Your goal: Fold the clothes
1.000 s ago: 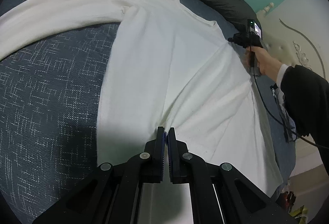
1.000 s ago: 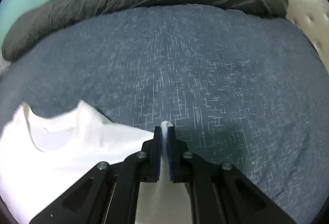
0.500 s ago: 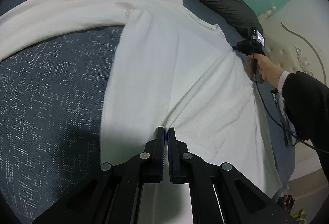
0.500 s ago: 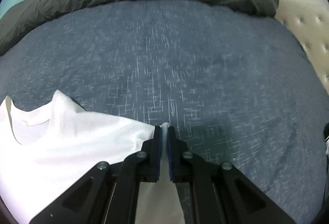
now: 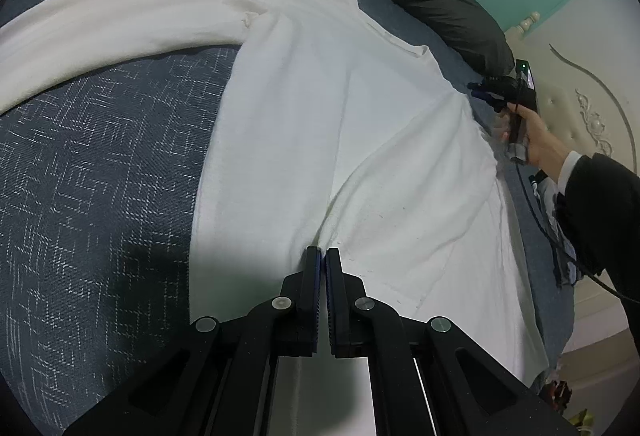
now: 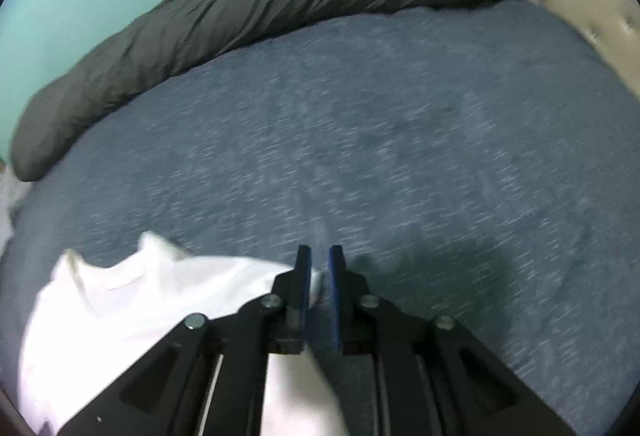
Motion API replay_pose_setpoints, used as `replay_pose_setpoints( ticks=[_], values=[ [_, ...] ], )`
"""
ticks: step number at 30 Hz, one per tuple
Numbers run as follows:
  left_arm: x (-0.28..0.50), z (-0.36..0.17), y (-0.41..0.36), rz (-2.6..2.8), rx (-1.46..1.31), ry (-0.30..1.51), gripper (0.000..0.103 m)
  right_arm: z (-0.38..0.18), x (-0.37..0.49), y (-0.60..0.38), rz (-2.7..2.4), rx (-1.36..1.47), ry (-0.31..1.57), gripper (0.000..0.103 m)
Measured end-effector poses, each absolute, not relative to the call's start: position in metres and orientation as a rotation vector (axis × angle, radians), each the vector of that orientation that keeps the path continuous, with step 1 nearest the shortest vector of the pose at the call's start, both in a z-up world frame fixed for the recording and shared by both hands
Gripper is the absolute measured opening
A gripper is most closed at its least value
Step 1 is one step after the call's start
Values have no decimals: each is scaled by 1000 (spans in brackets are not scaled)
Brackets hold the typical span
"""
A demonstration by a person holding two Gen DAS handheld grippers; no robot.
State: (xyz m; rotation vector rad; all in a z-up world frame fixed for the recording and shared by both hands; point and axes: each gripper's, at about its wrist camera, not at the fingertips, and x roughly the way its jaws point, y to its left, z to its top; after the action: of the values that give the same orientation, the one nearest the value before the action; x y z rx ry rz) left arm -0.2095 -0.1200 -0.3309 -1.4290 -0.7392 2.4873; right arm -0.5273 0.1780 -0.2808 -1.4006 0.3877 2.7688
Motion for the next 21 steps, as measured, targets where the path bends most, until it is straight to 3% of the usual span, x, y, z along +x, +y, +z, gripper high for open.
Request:
replay_pose_setpoints(
  ticks=[2,8,14,16,17,21],
  values=[
    [-210,-331,-119,2488,-1428,-735,3,-279,-530,168,2788,-1431,365,37],
    [-212,-334,-120,2484,-1438,-736,3,-283,-552,152,2787,-1478,185,37],
    [-213,-336,-118,2477,-1442,-742,3,-296,-551,115,2855,-1543,-161,37],
    [-209,-336,-120,2477,-1441,-739,3,-300,-550,110,2855,-1545,-199,29],
    [-208,-335,-121,2477,-1441,-738,3,-301,-549,109,2857,-1544,-213,10],
    [-208,-337,-120,2476,-1446,-737,3,-300,-548,105,2858,-1500,-215,1]
  ],
)
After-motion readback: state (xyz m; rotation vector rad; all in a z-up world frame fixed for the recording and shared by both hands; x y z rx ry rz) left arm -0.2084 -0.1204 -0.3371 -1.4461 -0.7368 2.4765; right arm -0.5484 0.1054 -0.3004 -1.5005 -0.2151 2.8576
